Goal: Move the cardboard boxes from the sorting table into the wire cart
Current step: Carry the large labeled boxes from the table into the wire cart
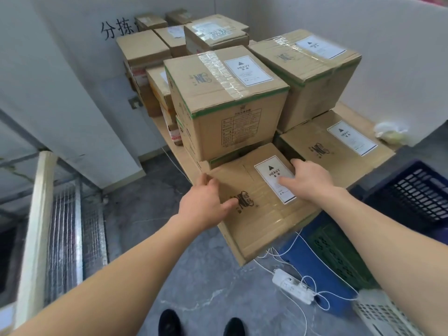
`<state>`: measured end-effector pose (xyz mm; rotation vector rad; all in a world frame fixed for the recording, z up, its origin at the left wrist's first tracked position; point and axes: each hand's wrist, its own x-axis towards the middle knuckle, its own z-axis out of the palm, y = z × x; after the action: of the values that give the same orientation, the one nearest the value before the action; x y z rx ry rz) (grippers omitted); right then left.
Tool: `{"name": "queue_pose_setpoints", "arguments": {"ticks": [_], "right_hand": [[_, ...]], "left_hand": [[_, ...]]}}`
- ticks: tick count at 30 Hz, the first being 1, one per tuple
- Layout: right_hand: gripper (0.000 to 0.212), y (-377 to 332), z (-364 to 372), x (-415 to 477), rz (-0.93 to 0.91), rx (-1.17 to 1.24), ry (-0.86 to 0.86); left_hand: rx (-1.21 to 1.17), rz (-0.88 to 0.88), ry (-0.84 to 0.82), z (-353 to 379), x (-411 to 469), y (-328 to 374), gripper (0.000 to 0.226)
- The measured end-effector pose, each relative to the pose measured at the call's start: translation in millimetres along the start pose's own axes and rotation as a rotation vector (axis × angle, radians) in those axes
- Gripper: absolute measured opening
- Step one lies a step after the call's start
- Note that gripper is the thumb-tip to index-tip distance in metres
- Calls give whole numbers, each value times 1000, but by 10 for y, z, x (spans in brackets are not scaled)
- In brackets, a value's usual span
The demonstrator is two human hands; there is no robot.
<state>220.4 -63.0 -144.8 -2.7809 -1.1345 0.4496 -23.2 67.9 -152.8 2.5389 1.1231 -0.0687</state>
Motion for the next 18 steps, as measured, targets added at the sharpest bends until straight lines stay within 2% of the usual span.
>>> {"name": "queue_pose_setpoints", "arguments": {"ticks": [3,7,12,18], "right_hand": [[79,36,74,-107,26,82,-32],[63,52,207,-216,59,240,-107],[64,-50,309,-335,59,301,-127],[60,-304,439,-514,60,362,-174]], "left_hand": [[-51,-64,9,54,-78,0,83],[-133,-152,21,117,-184,-21,88],[-247,-205,14,200,-307,-86,90],[-434,-402,2,209,-424,-370,69]]}}
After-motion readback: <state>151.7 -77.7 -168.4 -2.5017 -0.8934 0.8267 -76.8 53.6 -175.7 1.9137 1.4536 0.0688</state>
